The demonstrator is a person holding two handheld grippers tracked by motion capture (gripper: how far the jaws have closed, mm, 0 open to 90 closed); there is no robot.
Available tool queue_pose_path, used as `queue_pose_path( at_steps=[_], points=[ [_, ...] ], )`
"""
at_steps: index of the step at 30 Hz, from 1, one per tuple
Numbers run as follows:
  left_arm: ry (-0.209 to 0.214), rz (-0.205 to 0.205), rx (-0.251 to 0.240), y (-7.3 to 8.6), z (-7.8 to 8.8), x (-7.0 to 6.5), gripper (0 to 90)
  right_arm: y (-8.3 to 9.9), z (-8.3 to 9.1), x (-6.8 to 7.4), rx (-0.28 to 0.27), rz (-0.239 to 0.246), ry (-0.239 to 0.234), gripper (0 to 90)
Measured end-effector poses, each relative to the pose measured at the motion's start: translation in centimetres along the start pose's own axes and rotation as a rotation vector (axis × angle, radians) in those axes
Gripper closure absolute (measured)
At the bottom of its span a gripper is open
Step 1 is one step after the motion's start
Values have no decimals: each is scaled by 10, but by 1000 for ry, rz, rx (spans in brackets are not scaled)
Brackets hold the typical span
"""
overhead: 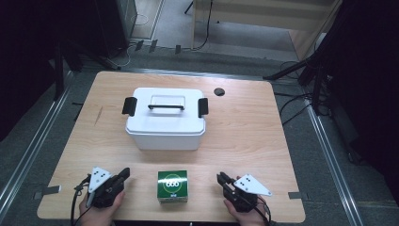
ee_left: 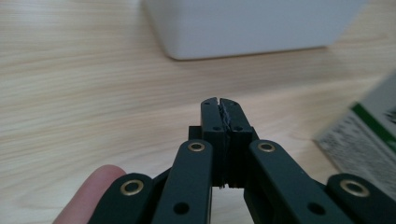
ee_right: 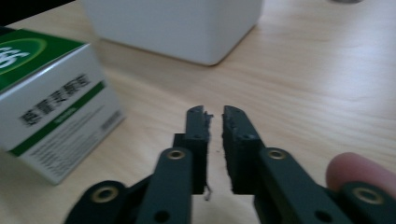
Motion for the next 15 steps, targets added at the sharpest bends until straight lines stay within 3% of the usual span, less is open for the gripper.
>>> queue_pose_path(
  at_steps=[1,2,4,5,7,8,11,15],
  points=[
    [31,-15,10,3,-3,-13,900,2,-2,7,13,-3,-15,857],
    [31,-15,10,3,-3,-13,900,2,-4,12,16,-5,-26,871],
    [60,-35,26,7,-5,-26,900,3,-5,17,21,-6,-41,888],
    [90,-40,41,11,-8,-39,900,3,-8,28,28,4,-71,900],
    [121,-54,56,15,-9,-51,900,3,-10,35,32,3,-93,900],
    [121,-54,56,15,-9,-51,900,3,-10,35,32,3,-93,900],
    [172,-56,76,19,-11,-68,900,5,-16,44,46,-27,-124,900],
    [190,-55,86,21,-13,-79,900,6,-18,52,51,-10,-148,900]
  ],
)
Point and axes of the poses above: each handheld gripper's, and its own axes: z roughly backward along the jaws, y roughly out of its underside, x roughly to its left, the point moved 8 cm from there along -z, roughly forward along the jaws, and after that the axes turned 10 degrees about -x, right-handed, at the moved point
